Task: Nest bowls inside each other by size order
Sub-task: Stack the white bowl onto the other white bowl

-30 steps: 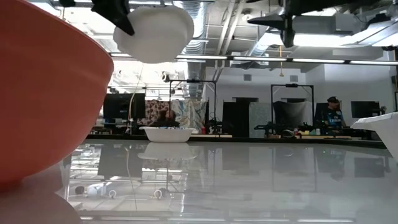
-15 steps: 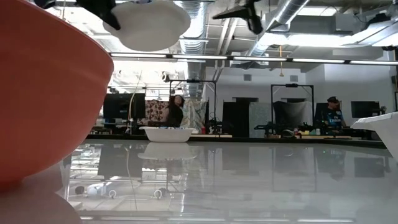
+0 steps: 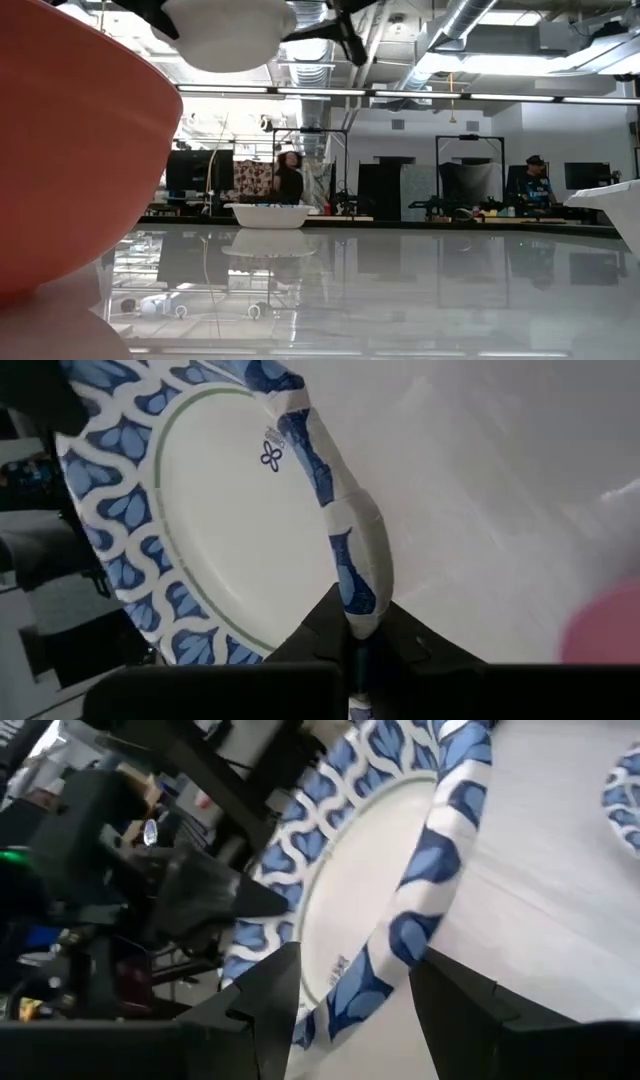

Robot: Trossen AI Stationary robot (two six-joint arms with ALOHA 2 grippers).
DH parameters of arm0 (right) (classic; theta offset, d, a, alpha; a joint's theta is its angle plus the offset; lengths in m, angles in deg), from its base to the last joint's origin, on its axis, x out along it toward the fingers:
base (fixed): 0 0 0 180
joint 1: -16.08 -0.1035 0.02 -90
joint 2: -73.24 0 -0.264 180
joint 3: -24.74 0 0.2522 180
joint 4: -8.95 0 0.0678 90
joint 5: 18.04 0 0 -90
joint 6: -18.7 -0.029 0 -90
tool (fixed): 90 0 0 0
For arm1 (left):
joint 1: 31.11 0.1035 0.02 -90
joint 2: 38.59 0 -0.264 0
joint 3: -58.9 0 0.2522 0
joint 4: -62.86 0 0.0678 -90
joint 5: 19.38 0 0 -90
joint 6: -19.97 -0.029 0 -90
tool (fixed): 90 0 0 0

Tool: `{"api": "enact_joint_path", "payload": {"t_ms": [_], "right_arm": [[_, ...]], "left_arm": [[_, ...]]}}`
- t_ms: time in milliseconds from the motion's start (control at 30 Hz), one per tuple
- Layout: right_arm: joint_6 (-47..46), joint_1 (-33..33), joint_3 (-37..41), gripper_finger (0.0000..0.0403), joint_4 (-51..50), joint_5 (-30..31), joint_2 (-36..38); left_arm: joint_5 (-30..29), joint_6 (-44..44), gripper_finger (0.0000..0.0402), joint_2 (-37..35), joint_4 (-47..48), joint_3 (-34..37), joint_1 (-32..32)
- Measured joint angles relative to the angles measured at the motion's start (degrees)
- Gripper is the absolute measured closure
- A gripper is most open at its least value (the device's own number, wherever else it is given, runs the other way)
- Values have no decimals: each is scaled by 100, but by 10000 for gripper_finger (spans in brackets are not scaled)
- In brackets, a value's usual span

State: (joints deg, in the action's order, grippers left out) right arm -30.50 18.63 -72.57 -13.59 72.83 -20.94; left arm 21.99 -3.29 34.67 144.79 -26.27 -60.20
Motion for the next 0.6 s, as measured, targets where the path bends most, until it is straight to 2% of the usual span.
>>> {"api": "enact_joint_path", "payload": {"t_ms": [100, 200, 267, 400, 433, 600], "right_arm": [[-77, -44, -146, 197, -18, -38, -162], [-182, -64, -155, 227, -22, -60, -171], [-199, -70, -159, 266, -108, -64, -169], [-146, -76, -158, 371, -213, -69, -171], [-90, -89, -158, 385, -208, -68, -171], [-72, -116, -157, 388, -204, -53, -171]], "left_arm": [[107, 107, 401, 0, 131, 2, -62], [148, 215, 401, 0, 196, 4, -133], [150, 254, 401, 0, 181, 4, -189], [170, 243, 392, 0, 120, 4, -261], [169, 247, 390, 0, 115, 4, -281], [149, 621, 381, 0, 93, 4, -294]]}}
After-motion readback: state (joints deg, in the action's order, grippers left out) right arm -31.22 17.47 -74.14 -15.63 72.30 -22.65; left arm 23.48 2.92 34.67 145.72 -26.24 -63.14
